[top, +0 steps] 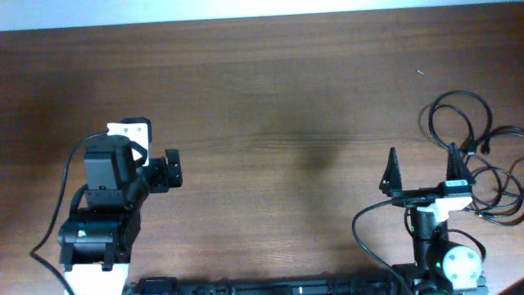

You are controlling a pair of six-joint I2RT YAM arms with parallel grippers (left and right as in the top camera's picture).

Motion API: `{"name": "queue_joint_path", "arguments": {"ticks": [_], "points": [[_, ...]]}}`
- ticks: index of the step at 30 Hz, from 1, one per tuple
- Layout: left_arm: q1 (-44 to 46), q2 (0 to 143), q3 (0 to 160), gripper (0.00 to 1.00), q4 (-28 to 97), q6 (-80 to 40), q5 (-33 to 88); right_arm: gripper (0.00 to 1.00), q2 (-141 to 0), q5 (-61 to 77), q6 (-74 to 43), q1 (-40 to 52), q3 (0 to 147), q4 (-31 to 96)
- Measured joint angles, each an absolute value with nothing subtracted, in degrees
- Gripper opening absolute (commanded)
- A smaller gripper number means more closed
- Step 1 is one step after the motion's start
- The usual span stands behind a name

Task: Untangle cables

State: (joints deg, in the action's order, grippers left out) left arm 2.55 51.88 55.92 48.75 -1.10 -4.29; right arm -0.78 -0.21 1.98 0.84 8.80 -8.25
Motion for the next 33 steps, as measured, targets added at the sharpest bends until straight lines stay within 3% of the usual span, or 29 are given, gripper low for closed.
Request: {"name": "queue_joint_path", "arguments": {"ticks": [2,4,15,33], "points": [[2.55,51.88,55.92,0.99,48.75,-1.10,-4.29,0.99,-0.73,-0.19,2.11,0.84,3.86,-17.04],[2.55,51.86,55.92,0.99,48.73,-1.10,-4.29,0.99,-0.64,-0.21,2.20,0.84,0.86,-17.10],[2.55,51.86,55.90,0.99,48.77,-1.10,-4.29,0.98,-0.64,-1.52,2.59,0.84,0.60,3.55],[2.55,51.88,55.90,0.99,48.75,-1.10,-4.29,0.98,-0.62,-2.63,1.37,-1.58,0.60,4.03]]}}
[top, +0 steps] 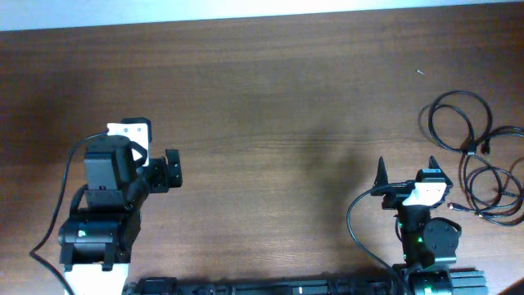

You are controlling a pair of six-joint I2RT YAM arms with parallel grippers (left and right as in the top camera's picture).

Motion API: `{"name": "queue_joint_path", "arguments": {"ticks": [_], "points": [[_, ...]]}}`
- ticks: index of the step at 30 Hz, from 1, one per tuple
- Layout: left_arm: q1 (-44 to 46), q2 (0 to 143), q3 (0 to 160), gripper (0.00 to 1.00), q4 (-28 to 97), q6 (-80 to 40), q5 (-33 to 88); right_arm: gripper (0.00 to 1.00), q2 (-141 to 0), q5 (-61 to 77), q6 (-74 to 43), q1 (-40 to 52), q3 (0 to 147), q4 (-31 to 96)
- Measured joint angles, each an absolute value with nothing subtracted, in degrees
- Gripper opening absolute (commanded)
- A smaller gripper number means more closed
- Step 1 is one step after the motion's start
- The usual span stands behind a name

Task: Untangle cables

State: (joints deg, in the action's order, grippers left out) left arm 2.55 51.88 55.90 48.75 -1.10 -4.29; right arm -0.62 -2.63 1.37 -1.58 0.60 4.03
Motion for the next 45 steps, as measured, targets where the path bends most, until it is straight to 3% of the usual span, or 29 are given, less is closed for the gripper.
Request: {"name": "queue_joint_path", "arguments": {"ticks": [39,45], "points": [[2.55,51.53,55.90,0.99,48.77,-1.10,-4.27,0.98,-0.62,-2.57,1.26,-1.58,0.60,4.03],[2.52,46.44,55.90,0.99,56.71,-1.10,-4.27,0.98,-0.58,-2.57,1.26,-1.58,0.60,4.03]]}}
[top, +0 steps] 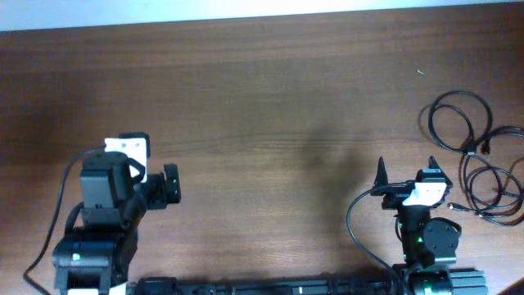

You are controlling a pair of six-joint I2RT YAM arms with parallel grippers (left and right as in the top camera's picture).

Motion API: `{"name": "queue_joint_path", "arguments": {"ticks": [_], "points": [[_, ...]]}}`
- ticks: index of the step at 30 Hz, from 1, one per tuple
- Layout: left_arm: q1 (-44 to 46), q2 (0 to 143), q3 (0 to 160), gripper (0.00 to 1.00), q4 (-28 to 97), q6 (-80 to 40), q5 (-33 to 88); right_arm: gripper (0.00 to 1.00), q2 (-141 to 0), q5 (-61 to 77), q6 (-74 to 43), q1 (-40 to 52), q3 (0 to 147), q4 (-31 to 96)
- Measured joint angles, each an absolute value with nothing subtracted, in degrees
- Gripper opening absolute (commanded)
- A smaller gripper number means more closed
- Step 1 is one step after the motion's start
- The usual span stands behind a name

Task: Untangle cables

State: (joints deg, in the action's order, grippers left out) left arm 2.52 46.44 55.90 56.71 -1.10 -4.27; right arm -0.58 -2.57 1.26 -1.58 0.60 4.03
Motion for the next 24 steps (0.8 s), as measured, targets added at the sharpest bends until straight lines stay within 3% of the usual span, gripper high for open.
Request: {"name": "queue_joint_path", "arguments": {"ticks": [11,15,21,24], "points": [[2.52,40.12,55.53,0.99,68.42,-0.58,-4.32,0.98,-0.58,-2.57,1.26,-1.58,0.60,4.03],[0.97,34.74,49.08,0.99,51.55,4.21,-4.29,0.98,-0.58,-2.59,1.26,-1.58,0.60,4.03],[-0.80,20.47,25.98,0.99,20.12,6.46,-4.29,0.98,-0.62,-2.59,1.28,-1.58,0.60,4.03],[-1.56,13.87,16.95,0.99,10.22,6.48,-3.84,0.98,-0.58,-2.59,1.23,-1.58,0.60,4.03]]}}
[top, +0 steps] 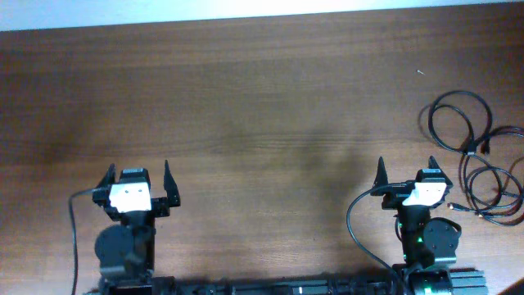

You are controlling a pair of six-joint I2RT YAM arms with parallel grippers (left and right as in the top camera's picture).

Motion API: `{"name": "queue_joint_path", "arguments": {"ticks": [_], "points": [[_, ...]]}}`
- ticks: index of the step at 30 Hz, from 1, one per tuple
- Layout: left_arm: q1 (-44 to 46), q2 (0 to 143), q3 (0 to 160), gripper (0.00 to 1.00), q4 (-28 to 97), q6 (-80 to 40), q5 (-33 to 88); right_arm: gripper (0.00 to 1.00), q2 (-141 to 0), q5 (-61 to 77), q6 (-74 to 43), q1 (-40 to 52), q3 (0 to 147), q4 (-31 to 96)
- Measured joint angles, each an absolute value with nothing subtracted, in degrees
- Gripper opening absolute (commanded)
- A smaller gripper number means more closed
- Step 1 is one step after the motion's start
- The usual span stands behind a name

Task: Untangle cables

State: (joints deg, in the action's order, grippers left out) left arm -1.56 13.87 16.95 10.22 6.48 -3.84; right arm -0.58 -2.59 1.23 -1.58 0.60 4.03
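Observation:
Black cables (479,168) lie in overlapping loops at the table's right edge, one loop (453,121) farther back and others nearer, with small plugs at their ends. My right gripper (407,168) stands open near the front edge, left of the cables and clear of them, with nothing between its fingers. At the front left my left gripper (137,170) is also open and empty, far from the cables. Both point away from the front edge.
The brown wooden table (262,106) runs to a pale wall strip at the back. A tiny speck (420,72) lies at the back right. Each arm's black lead trails off by its base at the front edge.
My left arm, which was raised and turned sideways at the left, now sits folded low at the front edge with its gripper open and facing away. The right arm and the cables have not moved.
My right gripper stood open right beside the cables while the left arm was raised and turned sideways. Then the right gripper was back near the front edge, empty. The left arm then sat slightly nearer the edge, and is now folded down there.

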Motion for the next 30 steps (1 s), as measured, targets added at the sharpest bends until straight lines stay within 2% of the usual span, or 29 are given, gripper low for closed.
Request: {"name": "queue_joint_path", "arguments": {"ticks": [6,11,15,19,30], "points": [[-3.49,3.73,7.75,0.98,0.49,6.92,-3.18,0.99,-0.58,-2.59,1.23,-1.58,0.60,4.03],[-3.57,0.84,2.24,0.99,-8.03,12.49,-0.86,0.98,-0.58,-2.59,1.23,-1.58,0.60,4.03],[-3.57,0.78,0.84,0.99,-4.86,15.66,2.00,0.98,-0.58,-2.59,1.26,-1.58,0.60,4.03],[-3.01,0.64,0.62,0.99,3.75,16.75,5.06,0.98,-0.58,-2.59,1.23,-1.58,0.60,4.03],[-0.38,0.58,0.60,0.99,3.73,15.29,6.07,0.98,-0.58,-2.59,1.28,-1.58,0.60,4.03]]}}
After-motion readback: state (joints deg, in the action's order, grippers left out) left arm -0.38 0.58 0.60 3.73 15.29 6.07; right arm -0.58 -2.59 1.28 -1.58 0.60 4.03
